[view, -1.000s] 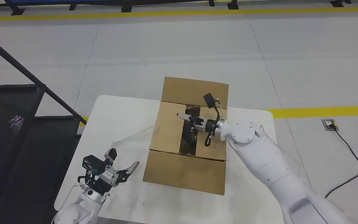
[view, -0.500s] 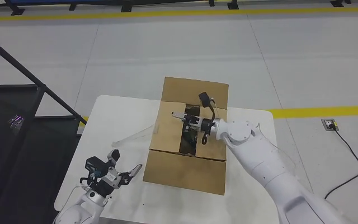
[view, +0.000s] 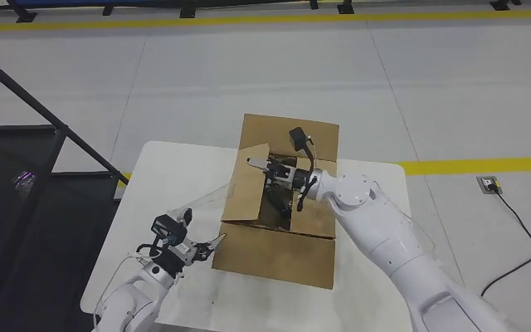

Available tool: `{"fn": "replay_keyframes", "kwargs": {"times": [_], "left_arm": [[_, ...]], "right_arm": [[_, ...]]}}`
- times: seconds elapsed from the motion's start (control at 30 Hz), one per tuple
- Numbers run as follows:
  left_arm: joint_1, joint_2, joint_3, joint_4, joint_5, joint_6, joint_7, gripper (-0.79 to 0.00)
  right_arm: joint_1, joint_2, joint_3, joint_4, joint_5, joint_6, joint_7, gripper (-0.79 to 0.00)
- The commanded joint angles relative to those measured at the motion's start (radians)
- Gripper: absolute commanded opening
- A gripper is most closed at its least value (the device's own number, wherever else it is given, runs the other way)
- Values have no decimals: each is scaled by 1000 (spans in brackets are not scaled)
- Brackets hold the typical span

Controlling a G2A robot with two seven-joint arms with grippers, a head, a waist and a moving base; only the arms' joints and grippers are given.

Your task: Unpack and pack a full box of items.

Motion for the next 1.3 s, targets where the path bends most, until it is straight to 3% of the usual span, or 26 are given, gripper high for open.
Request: {"fn": "replay_keyframes", "kwargs": {"times": [0.0,0.37,0.6,0.93,1.27], "left_arm": [[-27,-3,22,9,6,10,-14,0],[-166,-21,119,81,-12,49,-90,0],[-214,-29,142,122,-40,77,-102,0],[-170,-23,76,83,-84,97,-65,0],[-91,-8,-56,43,-123,115,-45,0]], "right_arm": [[-3,-2,9,-8,27,-2,31,0],[-3,-23,37,7,95,-34,83,0],[3,-38,40,24,98,-64,98,0],[2,-44,60,33,85,-124,138,0],[-65,-1,146,-40,26,-199,149,0]]}}
